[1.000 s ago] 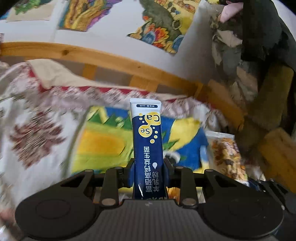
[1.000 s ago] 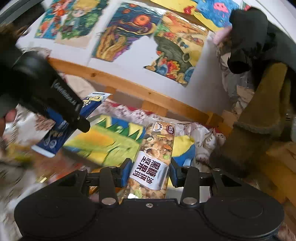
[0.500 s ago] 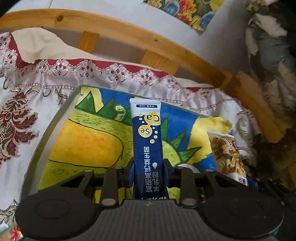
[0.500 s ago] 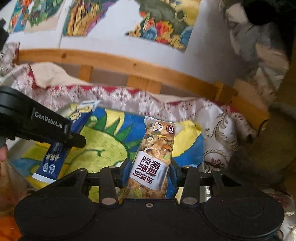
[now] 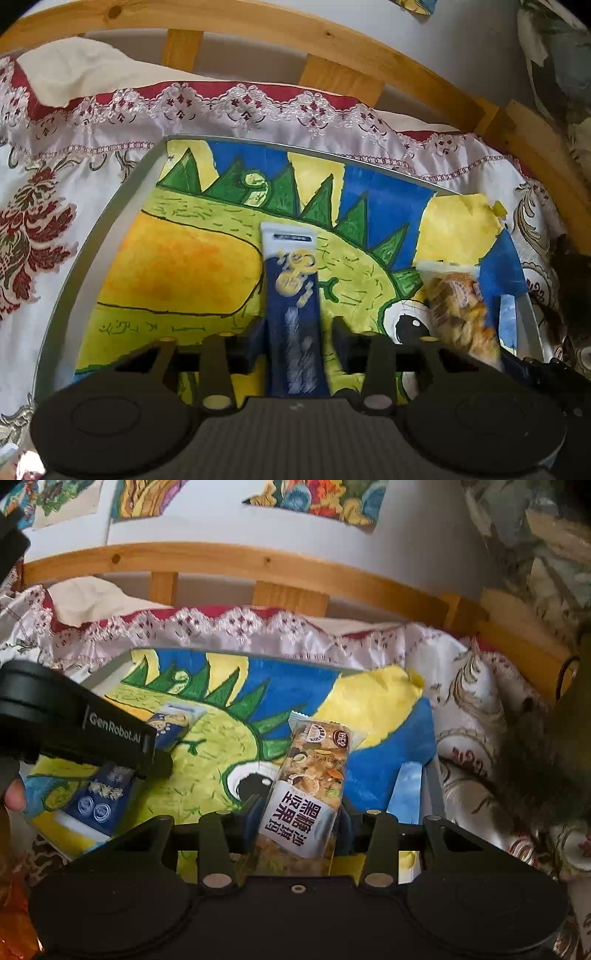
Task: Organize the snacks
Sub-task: 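Move blue packet into the tray with left tool while right tool moves nut bar, then open both tools and pull them back from the tray, then grasp the orange candy packet with left tool while right tool grasps the green stick, then lift the orange packet with left tool while right tool lifts the green stick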
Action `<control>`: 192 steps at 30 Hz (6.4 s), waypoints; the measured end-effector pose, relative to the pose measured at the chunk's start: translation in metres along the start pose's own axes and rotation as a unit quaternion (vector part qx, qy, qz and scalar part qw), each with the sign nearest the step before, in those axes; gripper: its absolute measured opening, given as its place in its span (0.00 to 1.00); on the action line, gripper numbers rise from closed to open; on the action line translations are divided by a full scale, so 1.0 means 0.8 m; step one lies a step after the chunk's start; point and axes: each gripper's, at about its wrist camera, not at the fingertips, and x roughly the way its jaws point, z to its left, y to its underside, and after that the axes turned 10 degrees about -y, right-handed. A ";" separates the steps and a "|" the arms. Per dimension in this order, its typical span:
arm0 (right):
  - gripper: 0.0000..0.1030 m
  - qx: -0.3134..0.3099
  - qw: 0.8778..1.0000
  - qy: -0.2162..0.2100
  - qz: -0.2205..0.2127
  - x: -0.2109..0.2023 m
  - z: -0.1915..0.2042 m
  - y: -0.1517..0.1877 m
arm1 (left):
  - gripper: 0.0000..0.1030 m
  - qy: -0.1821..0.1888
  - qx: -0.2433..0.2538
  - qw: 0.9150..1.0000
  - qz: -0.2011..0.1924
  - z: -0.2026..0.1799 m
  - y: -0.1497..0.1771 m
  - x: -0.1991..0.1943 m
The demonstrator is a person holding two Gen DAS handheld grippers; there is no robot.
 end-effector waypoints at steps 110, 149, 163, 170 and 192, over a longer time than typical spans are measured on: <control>0.99 0.107 0.992 -0.050 -0.041 -0.324 0.135 0.228 | 1.00 -0.118 0.094 0.975 -0.163 0.148 0.293 -0.320; 0.66 0.097 0.993 -0.066 -0.016 -0.172 0.125 0.193 | 0.78 0.050 -0.026 0.998 0.002 0.071 0.172 -0.154; 0.30 0.120 0.991 -0.064 -0.015 -0.175 0.125 0.196 | 0.35 0.045 -0.034 0.998 0.005 0.084 0.192 -0.166; 0.28 0.111 0.991 -0.078 -0.004 -0.195 0.134 0.198 | 0.35 0.062 -0.024 0.998 0.016 0.107 0.205 -0.190; 0.51 0.055 0.996 -0.067 -0.003 -0.211 0.165 0.215 | 0.57 0.095 -0.037 0.995 -0.001 0.149 0.247 -0.198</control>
